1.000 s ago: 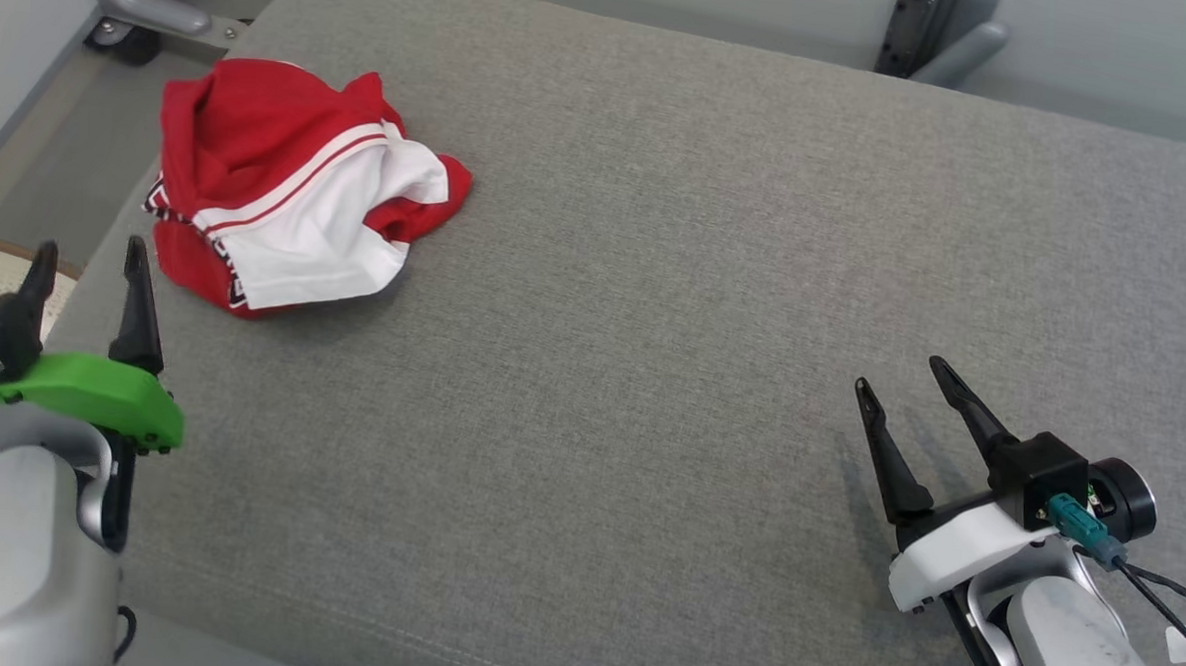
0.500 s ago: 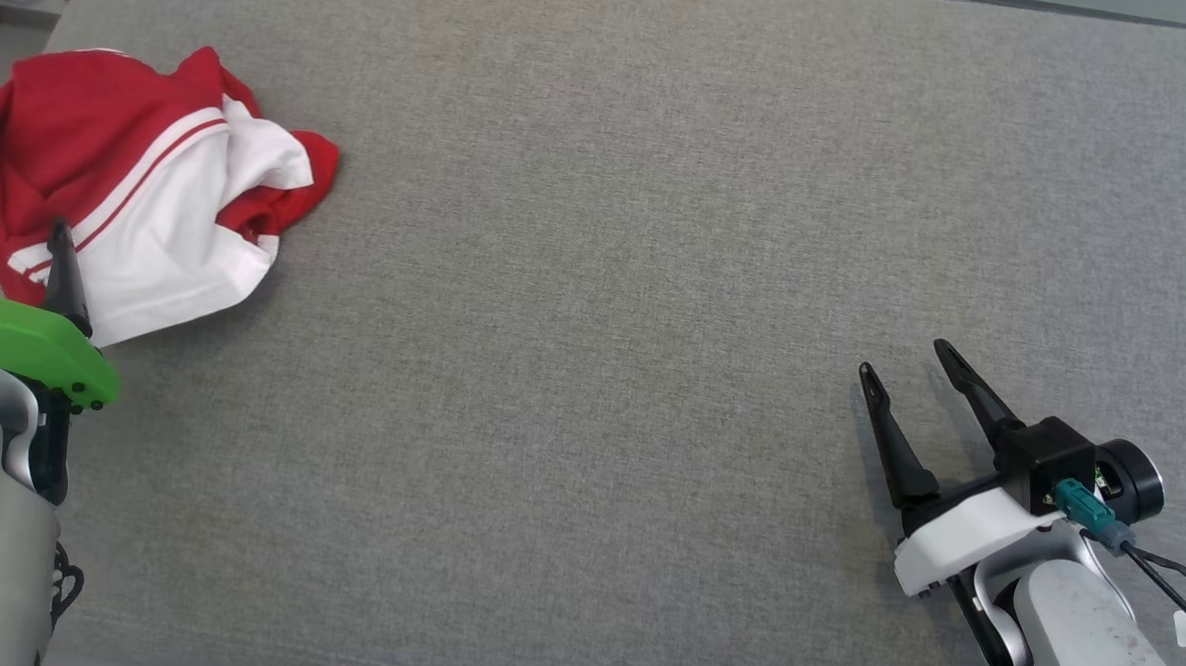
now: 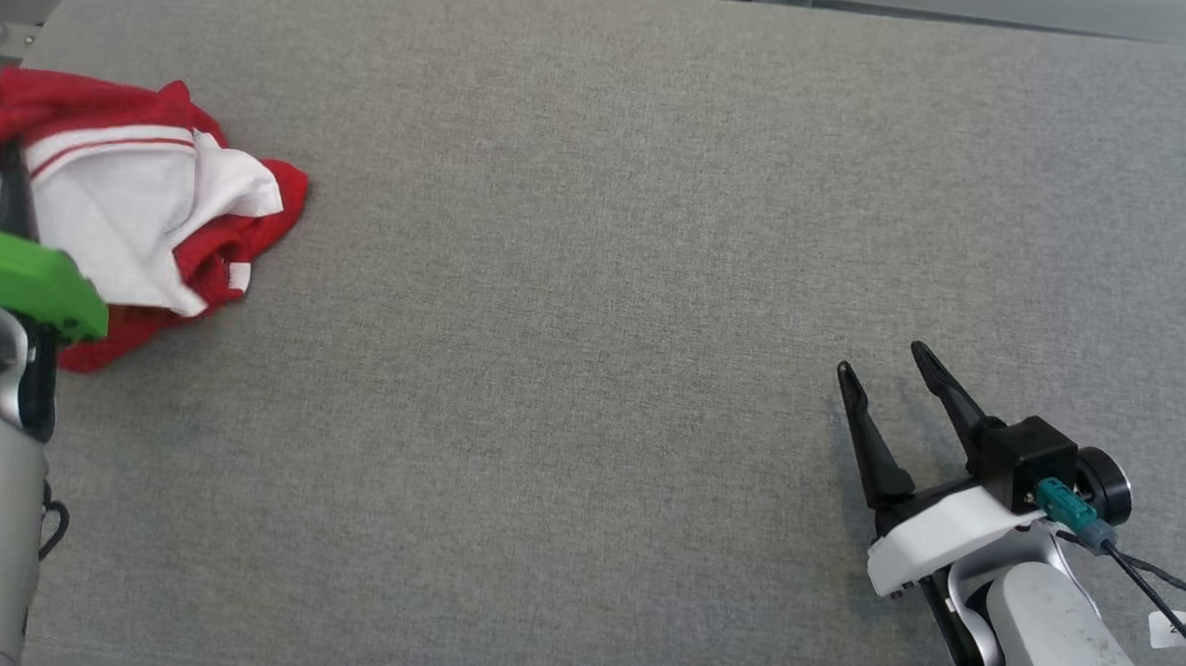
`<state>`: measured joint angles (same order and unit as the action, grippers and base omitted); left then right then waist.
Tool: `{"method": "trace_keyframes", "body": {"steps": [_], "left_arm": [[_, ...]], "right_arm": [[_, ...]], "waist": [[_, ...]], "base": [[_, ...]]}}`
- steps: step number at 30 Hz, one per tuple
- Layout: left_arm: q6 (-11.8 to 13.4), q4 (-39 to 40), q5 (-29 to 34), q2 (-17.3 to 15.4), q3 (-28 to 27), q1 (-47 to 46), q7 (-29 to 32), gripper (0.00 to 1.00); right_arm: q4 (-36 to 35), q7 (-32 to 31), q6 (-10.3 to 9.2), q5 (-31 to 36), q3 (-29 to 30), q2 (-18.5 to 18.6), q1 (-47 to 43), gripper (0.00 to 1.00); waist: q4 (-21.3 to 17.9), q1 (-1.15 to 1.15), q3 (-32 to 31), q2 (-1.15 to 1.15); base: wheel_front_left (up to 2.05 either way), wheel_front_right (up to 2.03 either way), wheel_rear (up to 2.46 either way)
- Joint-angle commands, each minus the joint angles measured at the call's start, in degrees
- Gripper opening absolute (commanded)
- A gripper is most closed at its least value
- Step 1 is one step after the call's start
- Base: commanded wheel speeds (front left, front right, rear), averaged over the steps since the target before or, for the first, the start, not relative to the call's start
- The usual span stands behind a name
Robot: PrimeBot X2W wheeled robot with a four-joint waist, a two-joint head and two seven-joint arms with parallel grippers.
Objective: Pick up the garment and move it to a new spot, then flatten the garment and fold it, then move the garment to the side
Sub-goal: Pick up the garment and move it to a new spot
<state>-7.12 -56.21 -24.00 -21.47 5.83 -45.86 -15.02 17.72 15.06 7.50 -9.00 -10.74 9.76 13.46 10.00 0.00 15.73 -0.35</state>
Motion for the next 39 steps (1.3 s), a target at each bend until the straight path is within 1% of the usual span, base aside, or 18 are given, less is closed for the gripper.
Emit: {"method": "trace_keyframes", "body": {"steps": [1, 3, 6, 9, 12, 15, 17, 20, 23, 24, 25, 27, 29, 33, 35, 39], "left_arm": [[-0.3, 3.1, 1.9, 0.0, 1.1, -0.6, -0.2, 0.0], [-0.3, 9.0, 3.7, 1.2, 2.9, 0.2, -0.2, 0.0], [-0.4, 17.0, 5.3, 4.3, 6.2, 1.7, -0.1, 0.0], [-0.4, 24.0, 4.3, 7.8, 9.9, 3.6, -0.1, 0.0], [-0.4, 29.1, 3.2, 11.8, 14.4, 5.5, -0.1, 0.0], [-0.4, 32.4, 1.5, 15.2, 19.4, 7.0, -0.1, 0.0], [-0.4, 33.7, 0.5, 16.8, 23.4, 8.1, -0.1, 0.0], [-0.3, 34.2, -1.8, 17.9, 26.5, 9.7, -0.1, 0.0], [0.5, 31.1, -1.9, 18.4, 28.0, 10.8, -0.1, 0.0], [1.0, 29.6, -1.9, 18.4, 28.2, 11.3, -0.1, 0.42], [1.4, 28.0, -1.5, 18.4, 28.3, 11.6, -0.1, 1.0], [2.7, 25.2, -0.6, 18.4, 27.2, 12.1, -0.1, 1.0], [3.5, 23.0, 0.2, 18.4, 25.6, 12.8, -0.1, 1.0], [4.2, 21.4, 2.0, 17.5, 22.8, 14.6, -0.1, 1.0], [4.8, 22.2, 4.0, 16.3, 20.9, 16.4, -0.1, 1.0], [6.1, 25.3, 6.3, 14.7, 16.1, 22.9, -0.1, 1.0]], "right_arm": [[0.3, 0.2, -0.02, -0.3, 0.2, -0.4, -0.7, 1.0], [0.5, 0.2, -0.02, -0.7, 0.6, -1.4, -1.6, 1.0], [0.8, 0.2, -0.02, -1.0, 1.3, -2.6, -2.7, 1.0], [1.2, 0.2, -0.02, -1.4, 1.9, -3.5, -3.8, 1.0], [1.3, 0.2, -0.02, -1.4, 2.1, -4.3, -4.4, 1.0], [1.4, 0.2, -0.02, -1.5, 2.3, -4.6, -4.7, 1.0], [1.4, 0.2, -0.02, -1.5, 2.3, -4.7, -4.8, 1.0], [1.4, 0.2, -0.02, -1.6, 2.3, -4.9, -4.5, 1.0], [1.4, 0.2, -0.02, -1.8, 1.9, -5.2, -3.9, 1.0], [1.3, 0.2, -0.02, -1.8, 1.9, -5.2, -3.7, 1.0], [1.1, 0.2, -0.02, -1.9, 2.0, -5.2, -3.5, 1.0], [0.8, 0.2, -0.02, -2.0, 2.1, -5.3, -3.3, 1.0], [0.4, 0.2, -0.02, -1.9, 2.4, -5.5, -3.5, 1.0], [-0.1, 0.2, -0.02, -1.9, 2.9, -5.6, -3.9, 1.0], [-0.4, 0.2, -0.02, -1.8, 3.0, -5.7, -4.3, 1.0], [-0.8, 0.2, -0.02, -2.1, 2.4, -6.0, -5.0, 1.0]], "waist": [[-0.9, 0.0, -2.6, 0.35], [-1.3, 0.0, -4.1, 0.35], [-2.1, 0.0, -5.8, 0.35], [-3.4, 0.0, -7.0, 0.35], [-5.4, 0.0, -7.3, 0.35], [-7.8, 0.0, -7.2, 0.35], [-9.7, 0.0, -7.1, 0.35], [-12.5, 0.0, -6.7, 0.35], [-15.1, 0.0, -6.0, 0.35], [-15.8, 0.0, -5.7, 0.35], [-16.4, 0.0, -5.6, 0.35], [-17.1, 0.0, -5.3, 0.35], [-17.3, 0.0, -5.3, 0.35], [-17.0, 0.0, -6.0, 0.35], [-16.6, 0.0, -6.9, 0.35], [-16.1, 0.0, -9.4, 0.35]], "base": [[0.0, 0.0, 0.0], [0.0, 0.0, 0.0], [0.0, 0.0, 0.0], [0.0, 0.0, 0.0], [0.0, 0.0, 0.0], [0.0, 0.0, 0.0], [0.0, 0.0, 0.0], [0.0, 0.0, 0.0], [0.0, 0.0, 0.0], [0.0, 0.0, 0.0], [0.0, 0.0, 0.0], [0.0, 0.0, 0.0], [0.0, 0.0, 0.0], [0.0, 0.0, 0.0], [0.0, 0.0, 0.0], [0.0, 0.0, 0.0]]}}
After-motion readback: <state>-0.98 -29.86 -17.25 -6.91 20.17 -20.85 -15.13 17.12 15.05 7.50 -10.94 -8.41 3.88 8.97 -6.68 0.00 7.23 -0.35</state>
